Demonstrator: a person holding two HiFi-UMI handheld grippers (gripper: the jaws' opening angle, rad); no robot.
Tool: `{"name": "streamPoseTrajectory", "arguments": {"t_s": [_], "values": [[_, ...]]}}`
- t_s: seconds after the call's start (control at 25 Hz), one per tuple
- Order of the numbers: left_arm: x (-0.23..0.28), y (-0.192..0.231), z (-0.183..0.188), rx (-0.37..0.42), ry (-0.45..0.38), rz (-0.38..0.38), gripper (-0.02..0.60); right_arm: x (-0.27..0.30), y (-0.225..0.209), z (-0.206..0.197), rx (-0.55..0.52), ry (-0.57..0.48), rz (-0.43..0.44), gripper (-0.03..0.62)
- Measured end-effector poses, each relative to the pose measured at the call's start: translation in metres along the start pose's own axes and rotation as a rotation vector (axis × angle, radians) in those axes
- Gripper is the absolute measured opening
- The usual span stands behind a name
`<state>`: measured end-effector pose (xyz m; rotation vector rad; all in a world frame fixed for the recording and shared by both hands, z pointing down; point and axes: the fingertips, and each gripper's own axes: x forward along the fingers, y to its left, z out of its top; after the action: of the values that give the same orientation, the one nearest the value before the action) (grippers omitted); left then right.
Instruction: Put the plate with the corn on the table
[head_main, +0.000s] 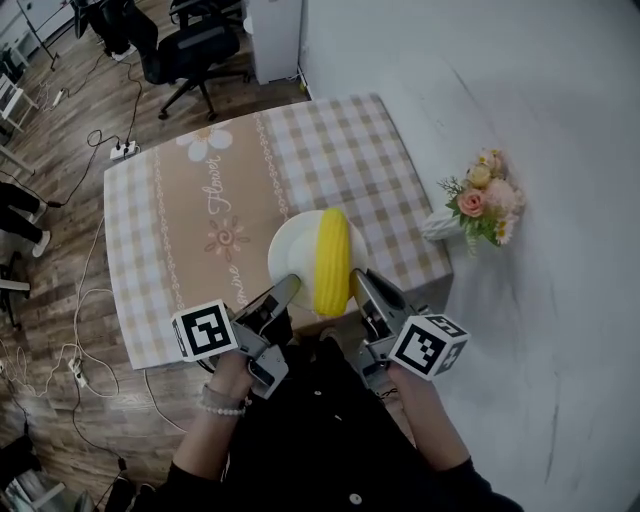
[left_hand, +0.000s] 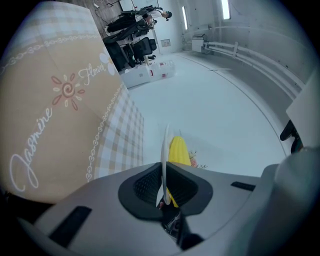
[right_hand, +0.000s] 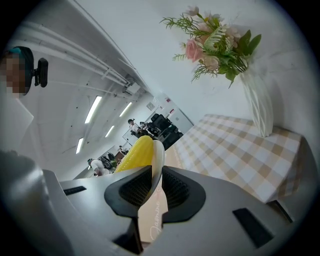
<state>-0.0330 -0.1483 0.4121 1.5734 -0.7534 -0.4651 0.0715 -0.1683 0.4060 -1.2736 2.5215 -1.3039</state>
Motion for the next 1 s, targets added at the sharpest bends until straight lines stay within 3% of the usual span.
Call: {"name": "streamPoseTrajectory", "arguments": {"t_s": [1.0], "values": [[0.046,0.071,0.003,0.058,-0.018,0.178,0.028,0.042,-0.076,-0.013,-0.041,0.171,0.014,0.094]]}}
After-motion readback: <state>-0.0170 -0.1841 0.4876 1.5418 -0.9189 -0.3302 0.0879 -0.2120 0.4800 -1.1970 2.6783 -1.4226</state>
